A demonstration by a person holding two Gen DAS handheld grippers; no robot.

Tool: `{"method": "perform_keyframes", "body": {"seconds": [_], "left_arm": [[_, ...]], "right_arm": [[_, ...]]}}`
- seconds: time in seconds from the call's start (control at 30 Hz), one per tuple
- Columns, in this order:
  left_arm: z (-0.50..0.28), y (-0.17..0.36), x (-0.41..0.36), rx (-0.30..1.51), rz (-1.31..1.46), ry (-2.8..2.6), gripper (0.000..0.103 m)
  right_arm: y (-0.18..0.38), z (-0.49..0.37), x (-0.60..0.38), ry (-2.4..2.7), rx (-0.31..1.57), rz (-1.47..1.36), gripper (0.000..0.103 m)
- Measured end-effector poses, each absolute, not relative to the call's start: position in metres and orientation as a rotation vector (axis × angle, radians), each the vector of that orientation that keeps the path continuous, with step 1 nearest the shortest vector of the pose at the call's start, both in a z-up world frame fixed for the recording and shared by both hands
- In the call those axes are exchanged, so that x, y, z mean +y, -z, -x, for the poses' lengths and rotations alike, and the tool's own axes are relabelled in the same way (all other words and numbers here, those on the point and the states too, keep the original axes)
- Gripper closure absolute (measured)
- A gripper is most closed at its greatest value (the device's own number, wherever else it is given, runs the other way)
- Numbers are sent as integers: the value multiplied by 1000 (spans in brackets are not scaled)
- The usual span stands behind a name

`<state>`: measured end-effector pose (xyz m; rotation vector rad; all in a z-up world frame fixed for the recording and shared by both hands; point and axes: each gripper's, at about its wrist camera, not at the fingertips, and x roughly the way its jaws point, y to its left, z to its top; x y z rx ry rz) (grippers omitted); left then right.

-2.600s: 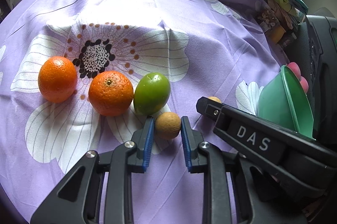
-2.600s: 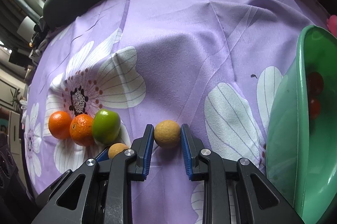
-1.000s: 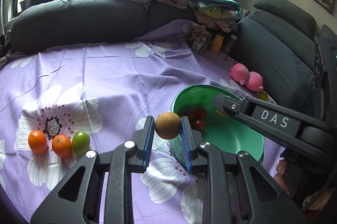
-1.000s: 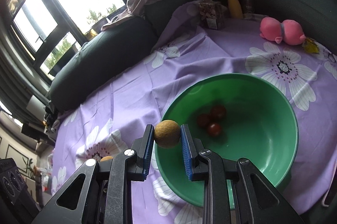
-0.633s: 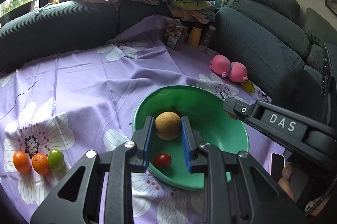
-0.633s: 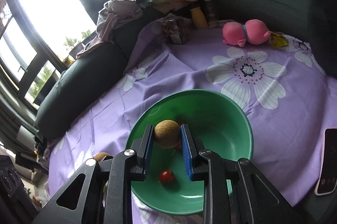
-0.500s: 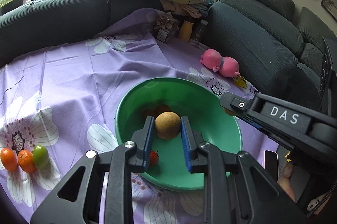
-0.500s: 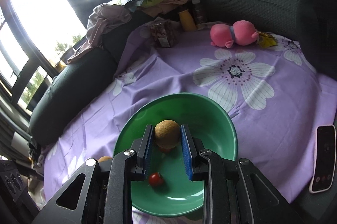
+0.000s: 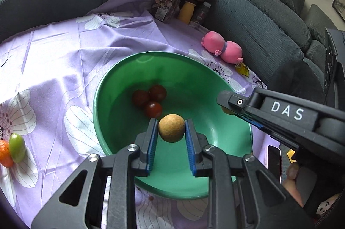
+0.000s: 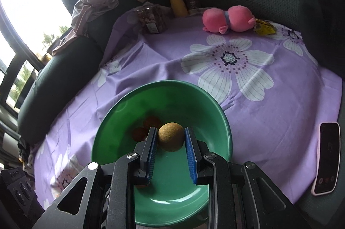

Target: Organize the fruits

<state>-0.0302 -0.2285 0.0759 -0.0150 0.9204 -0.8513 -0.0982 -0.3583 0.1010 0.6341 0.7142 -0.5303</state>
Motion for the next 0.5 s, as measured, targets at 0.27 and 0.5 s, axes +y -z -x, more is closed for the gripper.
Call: {"method": "perform_keyframes", "body": {"seconds": [0.27, 0.5], "left_arm": [[28, -72, -227, 937, 28, 847, 78], [26, -70, -229, 938, 22, 838, 78]], "right_arm": [[-88, 90, -361, 551, 776, -624, 76], [-83, 87, -361, 567, 804, -615, 76]]}}
